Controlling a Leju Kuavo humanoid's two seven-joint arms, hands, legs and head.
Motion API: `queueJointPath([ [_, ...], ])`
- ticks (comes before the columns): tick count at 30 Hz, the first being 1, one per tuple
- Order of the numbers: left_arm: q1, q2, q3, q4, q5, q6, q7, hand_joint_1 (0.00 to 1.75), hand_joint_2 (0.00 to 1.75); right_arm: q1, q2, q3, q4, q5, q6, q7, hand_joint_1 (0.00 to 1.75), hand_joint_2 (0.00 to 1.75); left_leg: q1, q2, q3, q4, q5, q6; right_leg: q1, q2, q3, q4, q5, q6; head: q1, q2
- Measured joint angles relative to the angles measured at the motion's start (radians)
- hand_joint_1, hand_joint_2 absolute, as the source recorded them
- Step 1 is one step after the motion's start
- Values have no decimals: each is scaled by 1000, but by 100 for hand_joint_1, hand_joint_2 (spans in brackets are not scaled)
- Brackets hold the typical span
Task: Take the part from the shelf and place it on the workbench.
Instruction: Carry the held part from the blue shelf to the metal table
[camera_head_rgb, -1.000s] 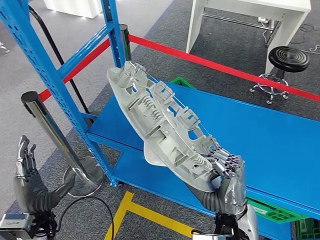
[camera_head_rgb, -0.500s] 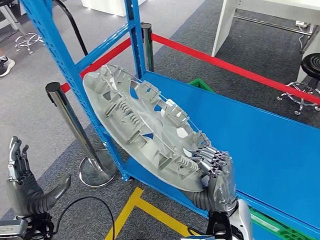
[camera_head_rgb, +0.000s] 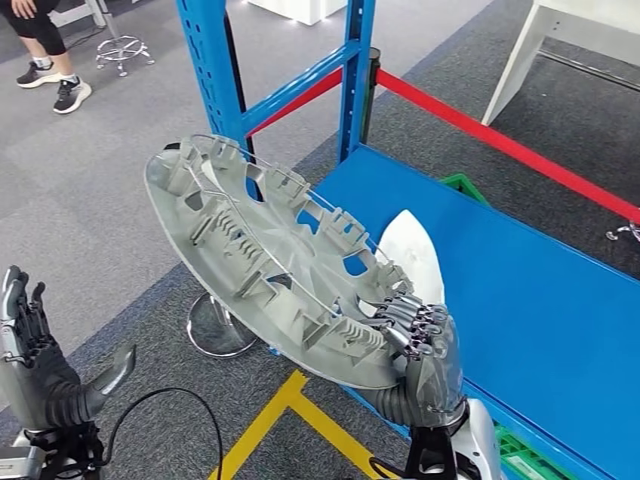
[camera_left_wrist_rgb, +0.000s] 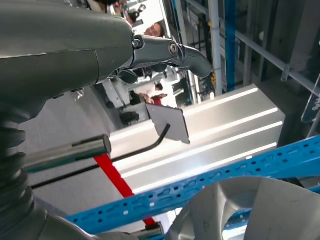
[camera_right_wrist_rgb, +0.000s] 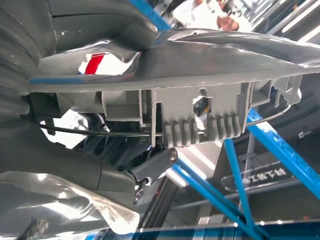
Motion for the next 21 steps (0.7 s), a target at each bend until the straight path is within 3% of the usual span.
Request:
queueJointPath([
  [2, 0, 1, -4, 0, 0, 1, 0, 0, 175, -2, 0, 2, 1, -1, 0, 1, 175, 175, 1, -23, 0, 5, -3, -6, -4, 29, 58, -135, 71, -2, 0, 0],
  [3, 0, 1, -5, 0, 0, 2, 0, 0, 175, -3, -1, 4, 1, -1, 0, 1, 175, 175, 1, -33, -4, 9, -3, -10, -6, 46, 84, -186, 88, -4, 0, 0],
  [5, 0, 1, -8, -2, 0, 3, 0, 0, 175, -4, -2, 6, 1, -2, 0, 2, 175, 175, 3, -51, -14, 13, 0, -22, -6, 63, 104, -221, 86, -8, -1, 0],
  [7, 2, 3, -10, -4, 0, 4, 0, 0, 175, -5, -2, 7, 1, -3, 0, 4, 175, 175, 6, -63, -20, 16, 2, -32, -6, 46, 108, -227, 88, -15, -1, 0],
  [9, 1, 5, -10, -7, -1, 5, 0, 0, 175, -6, -3, 7, 1, -5, -1, 6, 175, 175, 4, -30, -39, 59, -25, -41, -9, 23, 114, -231, 89, -28, -8, 0],
  [11, -1, 7, -12, -8, -1, 7, 0, 0, 175, -6, -3, 8, 1, -7, -1, 6, 175, 175, 4, 20, -92, 176, -82, -51, -7, -2, 121, -232, 86, -37, -17, 0],
  [13, -1, 9, -12, -8, -1, 7, 0, 0, 175, -5, -3, 8, 1, -8, -1, 6, 175, 175, 7, 37, -142, 283, -118, -55, -5, -26, 125, -232, 82, -40, -17, 0],
  [14, -1, 9, -12, -8, -1, 7, 0, 0, 175, -5, -3, 8, 1, -9, -1, 7, 175, 175, 8, 39, -147, 292, -111, -55, -4, -38, 127, -232, 80, -40, -17, 0],
  [16, -1, 11, -12, -8, -1, 7, 0, 0, 175, -5, -3, 8, 1, -9, -1, 7, 175, 175, 6, 52, -99, 199, -52, -47, -1, -61, 134, -232, 75, -38, -17, 0],
  [18, -2, 11, -13, -8, -1, 7, 0, 0, 175, -5, -3, 8, 1, -9, -2, 7, 175, 175, -5, 93, -33, 70, -7, -34, 4, -79, 139, -232, 68, -33, -17, 0],
  [20, -3, 11, -15, -8, -2, 8, 0, 0, 175, -5, -3, 8, 1, -9, -2, 7, 175, 175, -15, 113, -13, 22, -4, -24, 10, -96, 139, -232, 65, -26, -16, 0],
  [21, -2, 11, -16, -8, -2, 8, 0, 0, 175, -5, -3, 7, 1, -10, -3, 8, 175, 175, -16, 105, -17, 18, -4, -21, 11, -106, 140, -233, 64, -21, -15, 0],
])
